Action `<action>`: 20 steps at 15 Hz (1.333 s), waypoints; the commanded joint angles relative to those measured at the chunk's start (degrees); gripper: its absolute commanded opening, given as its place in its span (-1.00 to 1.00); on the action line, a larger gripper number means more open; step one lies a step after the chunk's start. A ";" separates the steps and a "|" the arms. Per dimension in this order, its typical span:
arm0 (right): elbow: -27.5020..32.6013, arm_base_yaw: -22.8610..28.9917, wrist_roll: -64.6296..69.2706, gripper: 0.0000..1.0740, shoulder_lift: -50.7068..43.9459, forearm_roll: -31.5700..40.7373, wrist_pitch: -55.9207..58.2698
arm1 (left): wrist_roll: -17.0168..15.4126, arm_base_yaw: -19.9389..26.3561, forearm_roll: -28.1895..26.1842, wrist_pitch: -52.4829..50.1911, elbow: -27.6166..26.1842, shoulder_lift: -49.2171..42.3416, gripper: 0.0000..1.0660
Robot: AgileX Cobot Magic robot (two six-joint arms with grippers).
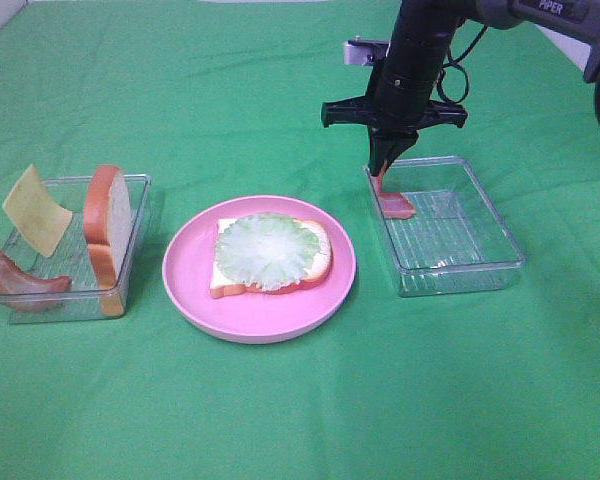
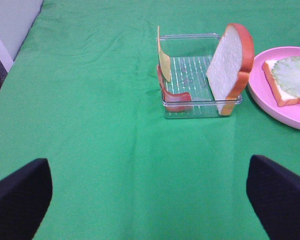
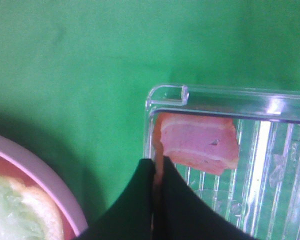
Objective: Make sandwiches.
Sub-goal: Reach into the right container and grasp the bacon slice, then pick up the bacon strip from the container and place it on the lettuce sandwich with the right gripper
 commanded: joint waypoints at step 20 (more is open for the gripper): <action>28.48 13.41 -15.41 -1.00 -20.68 32.60 -15.41 | 0.11 0.17 -0.11 -0.80 0.17 -0.86 0.92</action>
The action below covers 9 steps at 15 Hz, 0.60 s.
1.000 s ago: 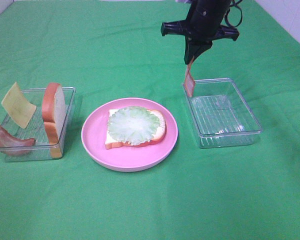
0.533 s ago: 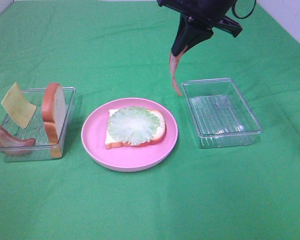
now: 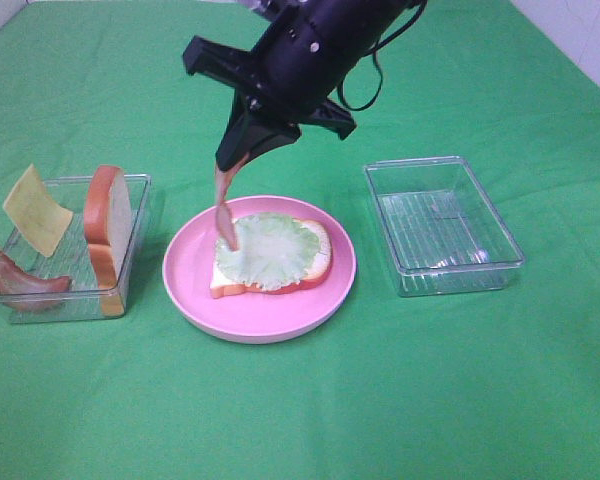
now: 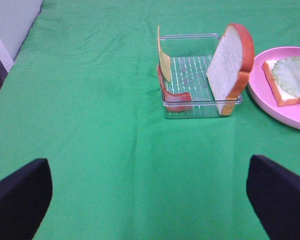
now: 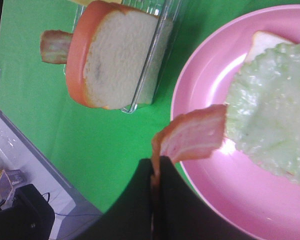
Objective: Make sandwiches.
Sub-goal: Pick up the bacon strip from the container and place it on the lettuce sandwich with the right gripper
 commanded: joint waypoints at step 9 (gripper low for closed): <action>0.29 -4.13 -2.12 -1.00 6.76 -3.61 -2.29 | 0.11 0.17 -0.11 -0.80 0.17 -0.86 0.92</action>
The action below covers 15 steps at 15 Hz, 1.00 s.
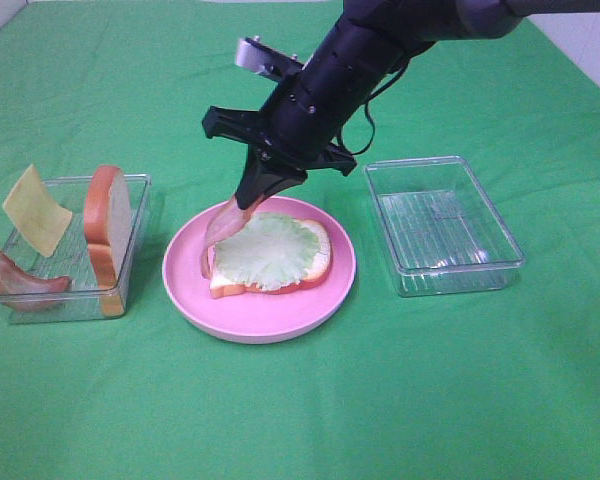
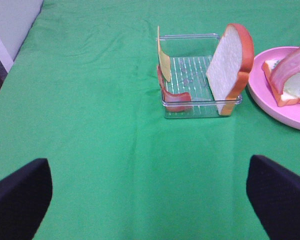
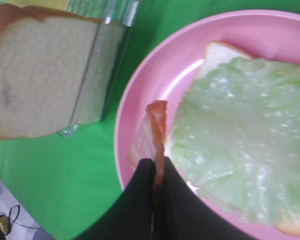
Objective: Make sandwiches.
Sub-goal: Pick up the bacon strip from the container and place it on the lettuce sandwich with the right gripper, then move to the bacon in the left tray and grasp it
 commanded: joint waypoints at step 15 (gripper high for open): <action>-1.03 -2.29 10.60 0.85 -2.69 -18.11 6.42 | 0.11 0.17 -0.11 -0.80 0.17 -0.86 0.92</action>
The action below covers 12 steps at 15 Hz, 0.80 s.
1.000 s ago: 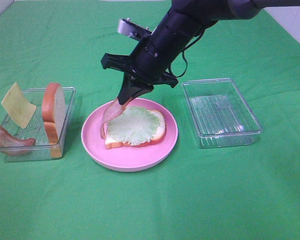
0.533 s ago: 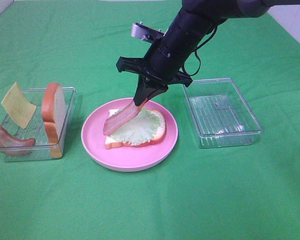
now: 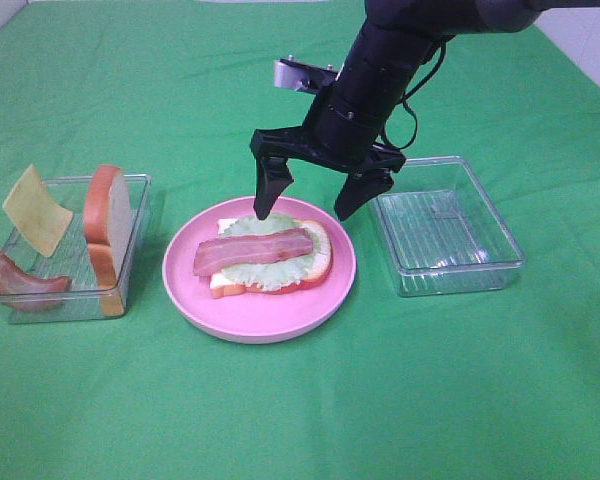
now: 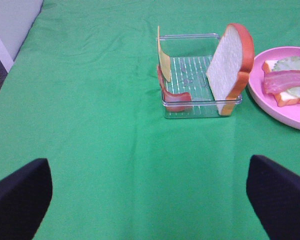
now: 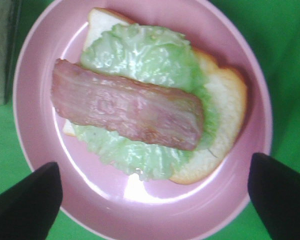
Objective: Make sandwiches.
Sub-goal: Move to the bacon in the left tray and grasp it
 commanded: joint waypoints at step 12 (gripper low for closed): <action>-2.35 -20.17 0.80 0.83 -8.37 -18.96 19.19 | 0.17 0.17 0.00 -0.80 0.17 -0.86 0.92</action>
